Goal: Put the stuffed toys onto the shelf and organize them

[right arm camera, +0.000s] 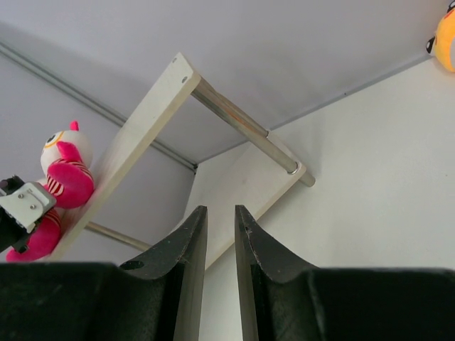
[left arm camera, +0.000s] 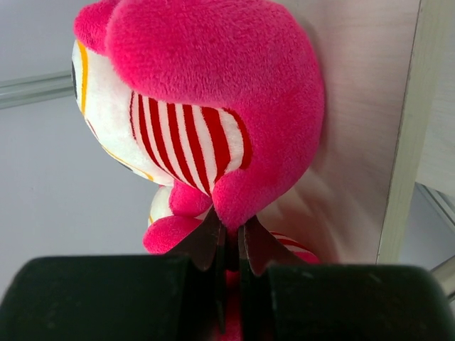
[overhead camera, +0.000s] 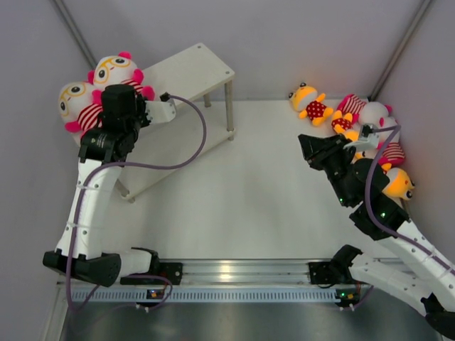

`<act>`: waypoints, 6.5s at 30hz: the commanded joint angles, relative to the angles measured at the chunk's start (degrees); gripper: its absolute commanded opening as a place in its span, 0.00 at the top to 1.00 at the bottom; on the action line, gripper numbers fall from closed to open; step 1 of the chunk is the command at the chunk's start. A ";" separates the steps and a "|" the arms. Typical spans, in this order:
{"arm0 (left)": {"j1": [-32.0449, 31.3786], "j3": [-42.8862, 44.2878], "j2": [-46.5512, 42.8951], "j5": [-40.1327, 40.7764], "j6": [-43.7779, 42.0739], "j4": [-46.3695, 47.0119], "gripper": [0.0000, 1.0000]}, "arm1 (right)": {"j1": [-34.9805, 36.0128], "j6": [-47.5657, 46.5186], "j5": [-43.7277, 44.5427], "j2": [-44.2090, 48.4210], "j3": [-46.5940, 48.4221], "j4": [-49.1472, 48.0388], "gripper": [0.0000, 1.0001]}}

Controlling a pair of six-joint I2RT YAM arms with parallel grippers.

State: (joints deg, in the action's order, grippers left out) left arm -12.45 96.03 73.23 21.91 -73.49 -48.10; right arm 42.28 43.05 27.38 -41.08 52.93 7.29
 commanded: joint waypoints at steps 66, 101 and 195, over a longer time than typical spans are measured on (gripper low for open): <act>2.25 10.32 -8.11 -32.90 44.23 -0.24 0.02 | -66.98 -41.09 -11.38 -58.48 24.39 7.57 0.21; 2.08 17.09 -3.53 -37.20 42.03 -3.67 0.13 | -60.48 -24.02 -17.87 -37.96 38.06 12.15 1.00; -6.80 23.06 13.51 -16.48 43.08 9.78 1.00 | -3.35 -13.96 -30.71 -30.99 35.67 9.15 0.26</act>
State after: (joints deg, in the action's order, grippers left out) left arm -17.87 119.07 85.71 -3.51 -34.28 -44.53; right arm 39.24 30.52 -4.38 -72.18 88.55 15.35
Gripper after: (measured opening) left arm 0.073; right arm 0.742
